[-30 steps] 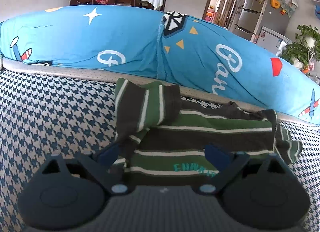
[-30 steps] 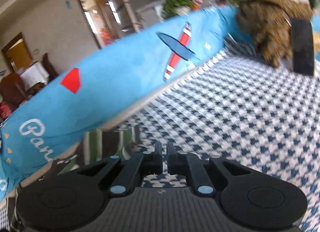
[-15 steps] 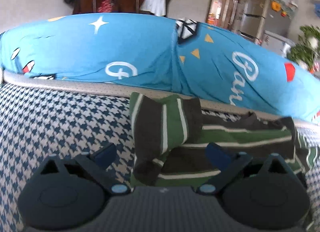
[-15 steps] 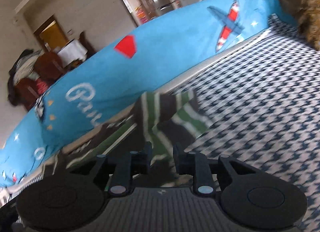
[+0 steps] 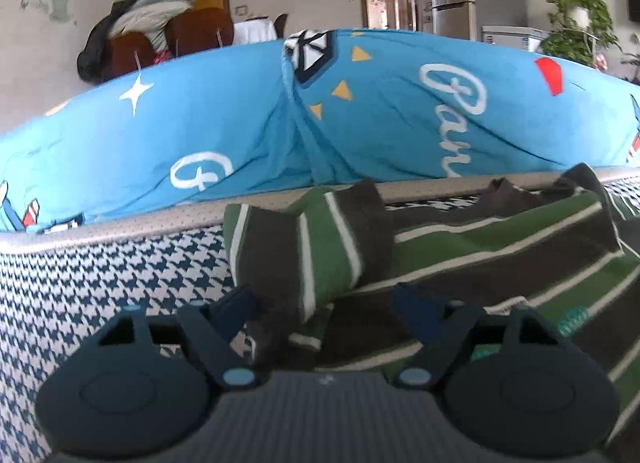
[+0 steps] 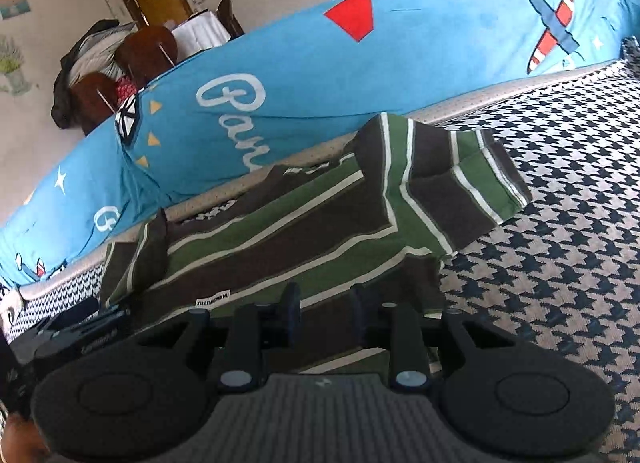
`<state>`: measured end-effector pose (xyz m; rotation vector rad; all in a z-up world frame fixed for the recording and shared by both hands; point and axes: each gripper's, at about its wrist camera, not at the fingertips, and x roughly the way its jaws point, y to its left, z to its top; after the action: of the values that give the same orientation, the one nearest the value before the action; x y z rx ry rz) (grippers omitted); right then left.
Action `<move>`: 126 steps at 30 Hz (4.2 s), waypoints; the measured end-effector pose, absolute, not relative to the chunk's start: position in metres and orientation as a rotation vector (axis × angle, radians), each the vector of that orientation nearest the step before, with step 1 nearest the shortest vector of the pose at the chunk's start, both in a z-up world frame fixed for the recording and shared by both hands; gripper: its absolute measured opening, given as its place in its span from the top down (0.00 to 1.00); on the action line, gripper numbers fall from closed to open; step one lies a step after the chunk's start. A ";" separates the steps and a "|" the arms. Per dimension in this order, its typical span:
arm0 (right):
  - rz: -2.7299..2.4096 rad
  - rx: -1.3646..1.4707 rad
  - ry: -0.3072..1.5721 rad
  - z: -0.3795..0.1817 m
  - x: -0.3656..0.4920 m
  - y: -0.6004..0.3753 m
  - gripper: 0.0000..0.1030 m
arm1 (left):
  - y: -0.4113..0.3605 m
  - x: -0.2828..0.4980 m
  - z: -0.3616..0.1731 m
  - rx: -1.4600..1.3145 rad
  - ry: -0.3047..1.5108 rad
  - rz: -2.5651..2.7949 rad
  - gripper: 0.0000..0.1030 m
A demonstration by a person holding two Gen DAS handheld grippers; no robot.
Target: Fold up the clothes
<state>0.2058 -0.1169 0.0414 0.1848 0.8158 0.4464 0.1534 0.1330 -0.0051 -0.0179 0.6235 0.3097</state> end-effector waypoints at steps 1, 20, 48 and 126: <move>0.446 0.181 0.816 0.041 0.206 -0.116 0.73 | 0.137 0.155 -0.007 -0.025 0.626 0.315 0.36; 0.491 0.077 0.797 0.035 0.203 -0.090 0.73 | 0.224 0.117 0.008 -0.305 0.614 0.672 0.69; 0.541 -0.014 0.819 0.022 0.194 -0.067 0.72 | 0.245 0.089 0.009 -0.562 0.614 0.539 0.15; 0.155 0.318 0.800 0.014 0.301 -0.204 0.52 | 0.140 0.109 0.008 -0.282 0.726 0.361 0.26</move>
<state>0.3013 -0.2037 0.0142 0.3180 0.8003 0.1550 0.1087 0.1399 0.0076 -0.2818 0.7263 0.3606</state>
